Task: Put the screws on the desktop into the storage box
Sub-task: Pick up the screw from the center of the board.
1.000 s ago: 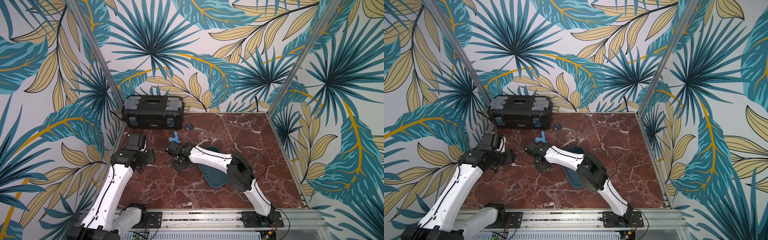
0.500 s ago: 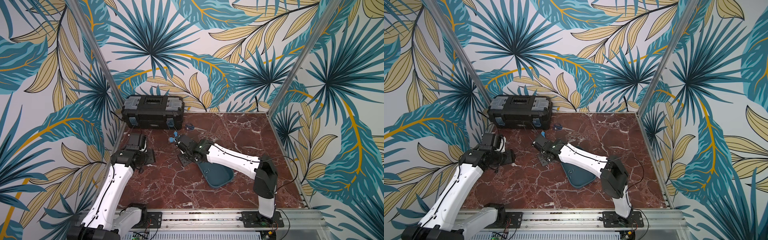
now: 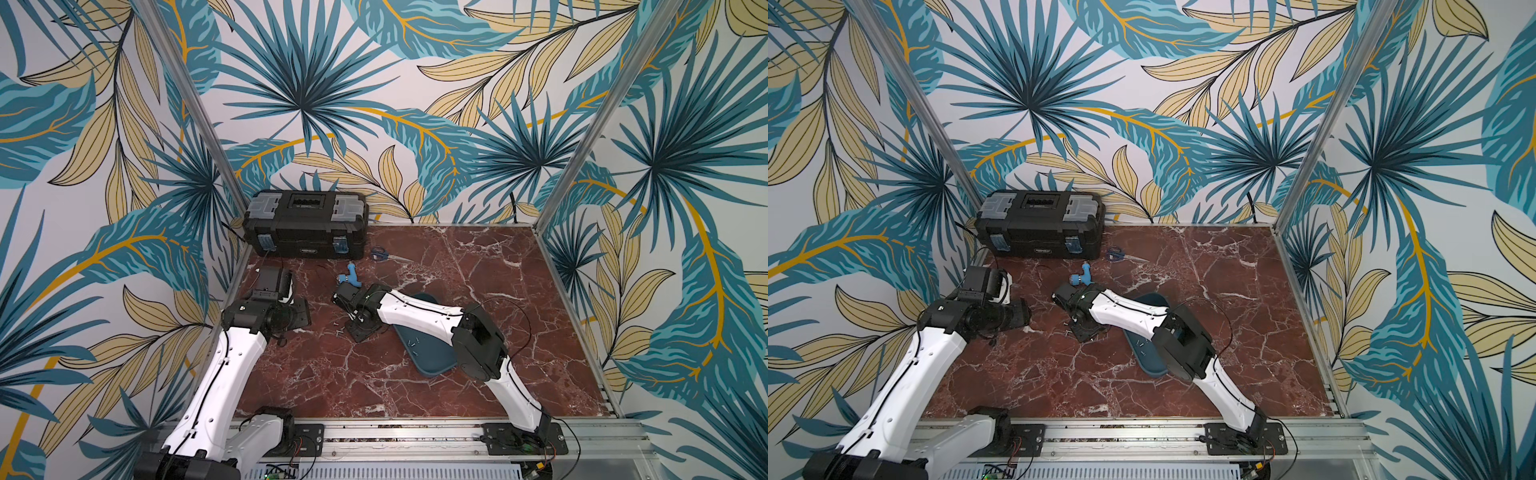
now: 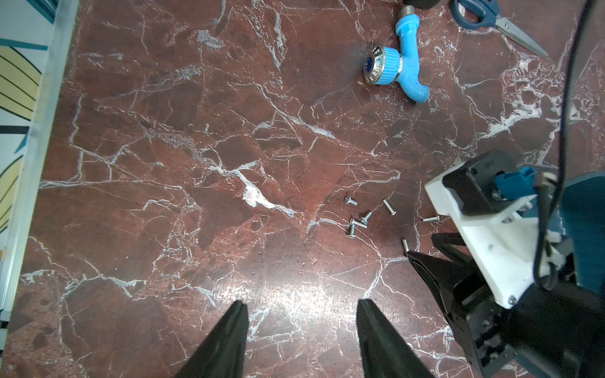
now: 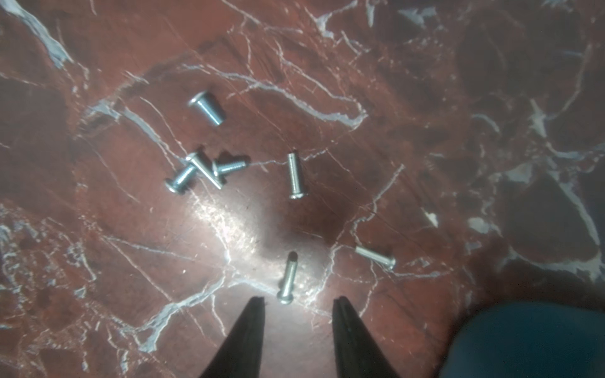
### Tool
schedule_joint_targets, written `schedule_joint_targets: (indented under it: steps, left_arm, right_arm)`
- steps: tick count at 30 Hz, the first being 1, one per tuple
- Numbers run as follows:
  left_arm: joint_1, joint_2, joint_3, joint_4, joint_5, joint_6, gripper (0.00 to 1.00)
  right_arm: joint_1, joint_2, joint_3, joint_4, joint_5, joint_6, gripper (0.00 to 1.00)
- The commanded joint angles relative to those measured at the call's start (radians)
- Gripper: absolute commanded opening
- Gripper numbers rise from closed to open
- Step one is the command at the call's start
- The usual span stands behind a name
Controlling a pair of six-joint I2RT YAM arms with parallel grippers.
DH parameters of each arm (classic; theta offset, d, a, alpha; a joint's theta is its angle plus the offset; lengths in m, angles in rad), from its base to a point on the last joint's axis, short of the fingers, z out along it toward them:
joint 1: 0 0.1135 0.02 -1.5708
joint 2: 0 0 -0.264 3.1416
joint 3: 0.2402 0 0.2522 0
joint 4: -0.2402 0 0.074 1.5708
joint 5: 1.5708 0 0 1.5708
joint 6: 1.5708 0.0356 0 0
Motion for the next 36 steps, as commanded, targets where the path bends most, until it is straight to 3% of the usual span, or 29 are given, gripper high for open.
schedule_joint_targets:
  steps: [1,12,23,29,36]
  left_arm:
    - [0.010,0.000,-0.026,0.007,0.001,0.002,0.58]
    - [0.010,0.007,-0.027,0.009,0.006,0.004,0.58]
    - [0.010,0.007,-0.027,0.011,0.006,0.004,0.58]
    - [0.010,0.007,-0.028,0.011,0.005,0.002,0.58]
    - [0.010,0.006,-0.027,0.009,0.002,0.001,0.58]
  right_arm:
    - [0.003,0.024,0.033,-0.057,0.001,-0.004,0.40]
    - [0.004,0.087,0.047,-0.072,-0.018,0.025,0.35]
    - [0.005,0.139,0.051,-0.119,0.000,0.034,0.19]
    - [0.006,0.143,0.077,-0.126,0.010,0.037,0.01]
    - [0.004,0.066,0.102,-0.070,0.006,0.026,0.00]
